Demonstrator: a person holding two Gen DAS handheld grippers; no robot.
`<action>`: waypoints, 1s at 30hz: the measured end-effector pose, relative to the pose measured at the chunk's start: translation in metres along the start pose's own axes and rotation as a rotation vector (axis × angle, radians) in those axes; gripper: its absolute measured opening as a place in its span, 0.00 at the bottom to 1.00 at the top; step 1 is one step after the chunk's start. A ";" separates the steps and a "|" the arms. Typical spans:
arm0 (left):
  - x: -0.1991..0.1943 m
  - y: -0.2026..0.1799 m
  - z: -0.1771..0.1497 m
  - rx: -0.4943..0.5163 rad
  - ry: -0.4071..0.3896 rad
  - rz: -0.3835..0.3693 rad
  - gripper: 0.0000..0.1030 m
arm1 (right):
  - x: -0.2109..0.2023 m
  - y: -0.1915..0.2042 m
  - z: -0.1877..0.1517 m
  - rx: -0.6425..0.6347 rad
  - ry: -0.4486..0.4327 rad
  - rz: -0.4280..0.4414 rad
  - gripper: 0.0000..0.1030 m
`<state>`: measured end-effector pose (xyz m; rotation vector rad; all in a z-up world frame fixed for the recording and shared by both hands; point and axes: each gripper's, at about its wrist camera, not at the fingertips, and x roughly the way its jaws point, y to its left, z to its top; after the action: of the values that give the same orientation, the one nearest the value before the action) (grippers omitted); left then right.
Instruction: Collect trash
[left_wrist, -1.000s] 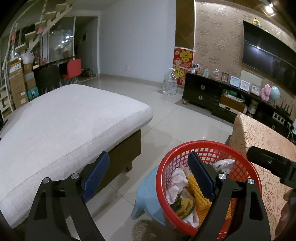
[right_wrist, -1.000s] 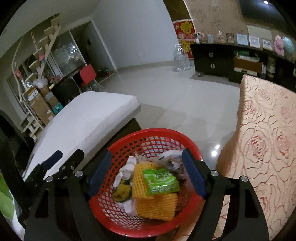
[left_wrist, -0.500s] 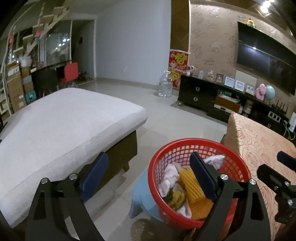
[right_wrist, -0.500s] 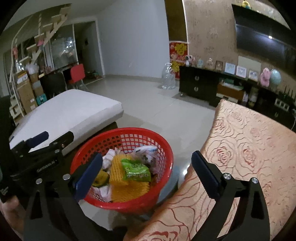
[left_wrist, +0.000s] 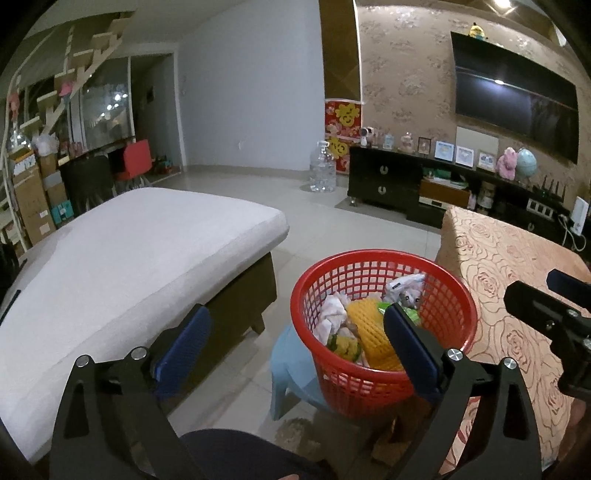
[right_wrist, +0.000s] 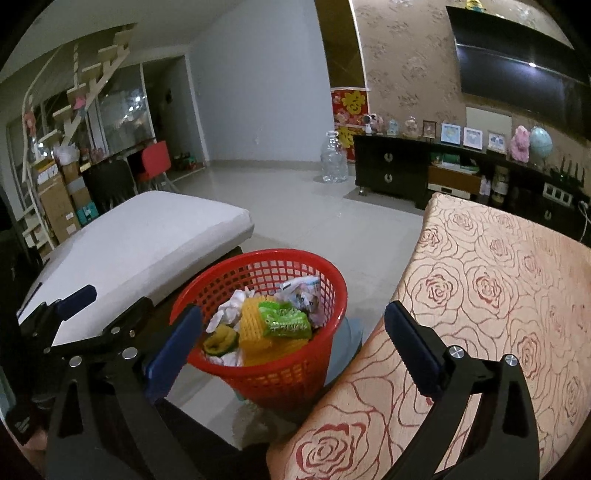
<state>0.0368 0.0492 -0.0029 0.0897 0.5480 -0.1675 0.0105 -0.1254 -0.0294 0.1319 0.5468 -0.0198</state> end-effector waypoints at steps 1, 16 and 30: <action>-0.002 -0.002 0.000 0.007 -0.002 -0.001 0.90 | -0.002 0.001 -0.001 0.002 -0.002 0.001 0.93; -0.029 -0.008 0.000 0.022 -0.032 0.010 0.91 | -0.028 0.003 -0.003 0.002 -0.049 0.008 0.93; -0.039 -0.013 0.001 0.030 -0.047 0.001 0.91 | -0.042 0.000 -0.005 0.009 -0.079 0.004 0.93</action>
<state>0.0022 0.0414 0.0179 0.1146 0.4986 -0.1765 -0.0283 -0.1255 -0.0120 0.1404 0.4675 -0.0240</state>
